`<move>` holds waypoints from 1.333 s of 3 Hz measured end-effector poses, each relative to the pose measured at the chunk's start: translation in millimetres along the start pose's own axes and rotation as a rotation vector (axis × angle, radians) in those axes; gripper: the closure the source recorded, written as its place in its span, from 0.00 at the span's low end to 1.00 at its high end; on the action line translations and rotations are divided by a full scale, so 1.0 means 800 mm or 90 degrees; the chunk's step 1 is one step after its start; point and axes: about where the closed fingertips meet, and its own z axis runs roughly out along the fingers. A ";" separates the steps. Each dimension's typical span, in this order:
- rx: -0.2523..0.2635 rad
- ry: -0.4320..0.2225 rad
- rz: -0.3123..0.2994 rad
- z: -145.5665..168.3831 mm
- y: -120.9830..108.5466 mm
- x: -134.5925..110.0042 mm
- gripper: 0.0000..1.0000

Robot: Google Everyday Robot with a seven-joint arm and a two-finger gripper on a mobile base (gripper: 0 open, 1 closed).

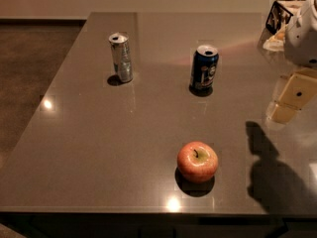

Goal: Move apple near redbull can

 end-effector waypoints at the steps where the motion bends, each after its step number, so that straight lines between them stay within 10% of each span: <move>1: 0.000 0.000 0.000 0.000 0.000 0.000 0.00; 4: -0.085 -0.061 -0.053 0.050 0.076 -0.021 0.00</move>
Offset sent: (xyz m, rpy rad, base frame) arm -0.0164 0.0094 -0.0112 0.0114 0.0756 0.0376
